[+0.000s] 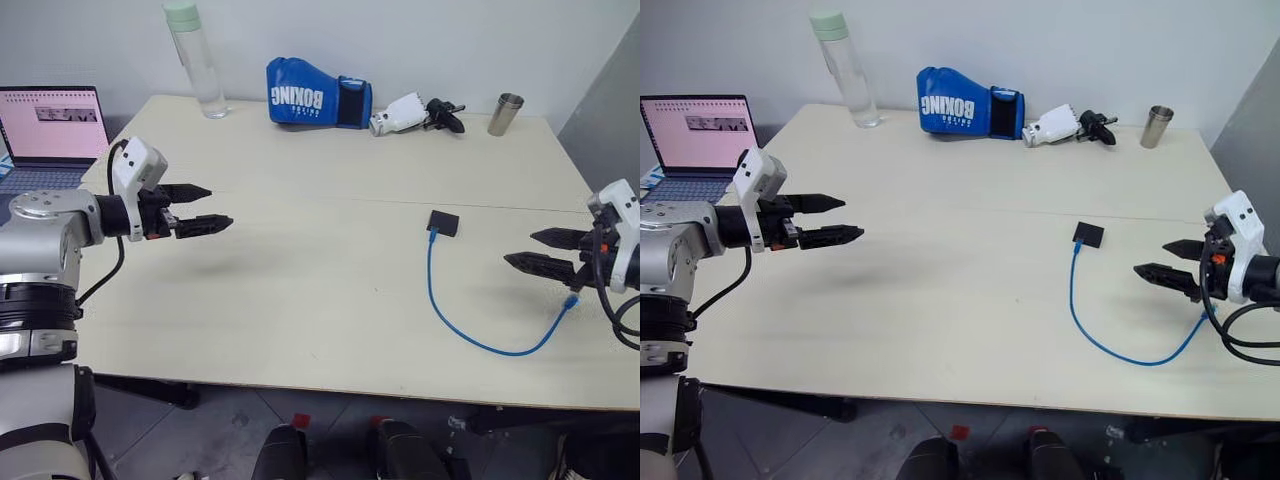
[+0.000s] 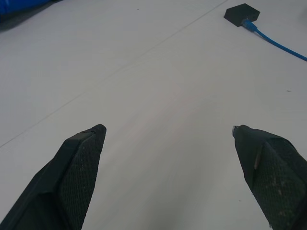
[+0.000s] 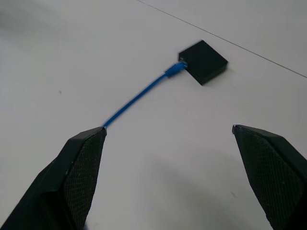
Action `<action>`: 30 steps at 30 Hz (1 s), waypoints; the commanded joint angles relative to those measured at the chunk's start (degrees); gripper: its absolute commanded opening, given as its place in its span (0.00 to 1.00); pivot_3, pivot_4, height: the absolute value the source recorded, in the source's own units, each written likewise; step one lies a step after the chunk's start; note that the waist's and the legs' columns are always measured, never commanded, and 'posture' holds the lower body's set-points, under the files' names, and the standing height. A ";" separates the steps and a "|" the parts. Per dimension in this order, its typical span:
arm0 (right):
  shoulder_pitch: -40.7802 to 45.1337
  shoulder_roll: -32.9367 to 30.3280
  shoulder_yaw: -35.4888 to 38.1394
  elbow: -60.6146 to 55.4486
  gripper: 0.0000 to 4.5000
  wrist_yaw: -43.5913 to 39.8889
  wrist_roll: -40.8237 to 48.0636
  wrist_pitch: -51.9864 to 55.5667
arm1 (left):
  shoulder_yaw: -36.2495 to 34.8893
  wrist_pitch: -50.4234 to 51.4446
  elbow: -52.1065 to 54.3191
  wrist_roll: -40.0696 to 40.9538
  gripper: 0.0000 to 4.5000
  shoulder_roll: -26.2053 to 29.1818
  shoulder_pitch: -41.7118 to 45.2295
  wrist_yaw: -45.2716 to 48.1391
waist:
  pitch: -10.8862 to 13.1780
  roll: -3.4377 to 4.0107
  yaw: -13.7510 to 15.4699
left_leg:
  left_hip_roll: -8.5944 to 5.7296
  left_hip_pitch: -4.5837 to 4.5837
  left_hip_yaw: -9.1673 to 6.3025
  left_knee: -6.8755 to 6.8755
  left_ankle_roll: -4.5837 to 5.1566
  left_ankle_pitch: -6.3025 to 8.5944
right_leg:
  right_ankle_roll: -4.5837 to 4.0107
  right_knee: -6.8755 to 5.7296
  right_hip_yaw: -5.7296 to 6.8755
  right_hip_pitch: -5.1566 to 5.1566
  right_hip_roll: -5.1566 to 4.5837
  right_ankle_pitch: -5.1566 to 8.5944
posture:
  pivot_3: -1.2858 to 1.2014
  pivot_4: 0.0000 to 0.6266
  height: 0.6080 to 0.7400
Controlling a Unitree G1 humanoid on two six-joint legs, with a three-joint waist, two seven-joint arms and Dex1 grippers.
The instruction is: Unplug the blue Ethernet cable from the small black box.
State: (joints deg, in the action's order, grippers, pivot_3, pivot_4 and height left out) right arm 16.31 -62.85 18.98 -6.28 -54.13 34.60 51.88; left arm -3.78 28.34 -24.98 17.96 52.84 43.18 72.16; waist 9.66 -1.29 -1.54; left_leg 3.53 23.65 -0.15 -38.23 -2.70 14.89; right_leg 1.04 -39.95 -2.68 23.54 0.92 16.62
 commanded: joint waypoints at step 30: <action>3.32 27.58 -5.34 -21.54 0.99 33.83 0.40 14.09 | 4.69 -2.21 23.56 2.74 1.00 -9.44 -7.87 -1.65 | -0.04 -0.03 0.00 | 0.02 0.03 -0.11 -0.19 -0.01 -0.01 | 0.00 -0.14 0.02 -0.04 0.03 0.00 | 0.52 0.24 1.00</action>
State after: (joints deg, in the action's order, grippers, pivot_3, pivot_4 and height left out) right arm 18.69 -36.44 14.86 -25.68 -23.90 36.93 66.06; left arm 1.12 27.80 -3.48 21.20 43.47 34.79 71.74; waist 9.63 -1.32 -1.54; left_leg 3.54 23.69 -0.27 -38.41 -2.71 14.89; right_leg 1.04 -40.09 -2.66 23.50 0.95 16.62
